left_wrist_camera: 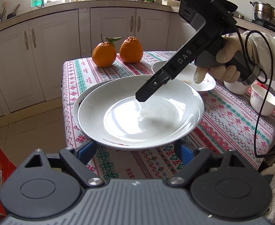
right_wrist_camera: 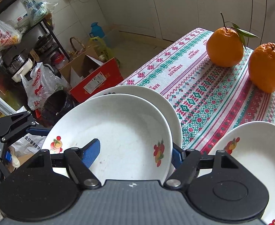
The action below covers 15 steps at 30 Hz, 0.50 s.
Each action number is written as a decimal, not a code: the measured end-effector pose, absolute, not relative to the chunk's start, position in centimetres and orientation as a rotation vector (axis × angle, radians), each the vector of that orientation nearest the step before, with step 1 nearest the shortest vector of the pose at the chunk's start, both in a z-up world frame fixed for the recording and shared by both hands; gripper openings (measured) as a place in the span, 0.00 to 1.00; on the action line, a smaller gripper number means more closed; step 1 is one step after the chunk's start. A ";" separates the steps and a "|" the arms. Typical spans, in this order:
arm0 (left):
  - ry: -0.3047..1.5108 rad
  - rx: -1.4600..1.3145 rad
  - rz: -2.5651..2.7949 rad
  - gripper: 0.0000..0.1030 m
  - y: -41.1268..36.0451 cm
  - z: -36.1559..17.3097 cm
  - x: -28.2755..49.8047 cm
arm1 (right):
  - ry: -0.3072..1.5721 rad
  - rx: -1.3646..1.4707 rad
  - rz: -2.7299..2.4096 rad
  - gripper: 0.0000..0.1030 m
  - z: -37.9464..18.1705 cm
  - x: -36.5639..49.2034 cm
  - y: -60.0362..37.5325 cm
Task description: Organize plates and bowls
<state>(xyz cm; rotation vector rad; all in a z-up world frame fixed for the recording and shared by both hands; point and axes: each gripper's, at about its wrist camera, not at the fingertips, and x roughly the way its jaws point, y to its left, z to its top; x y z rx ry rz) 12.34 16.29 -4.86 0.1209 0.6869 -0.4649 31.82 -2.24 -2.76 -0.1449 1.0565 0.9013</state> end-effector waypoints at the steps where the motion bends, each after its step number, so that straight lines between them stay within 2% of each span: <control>1: 0.689 0.121 -0.466 0.87 16.3 -4.9 12.4 | 1.056 -0.141 0.901 0.79 -2.7 31.8 -2.3; 15: 0.693 0.121 -0.458 0.87 16.4 -5.3 13.0 | 1.045 -0.127 0.883 0.79 -1.9 30.5 -3.6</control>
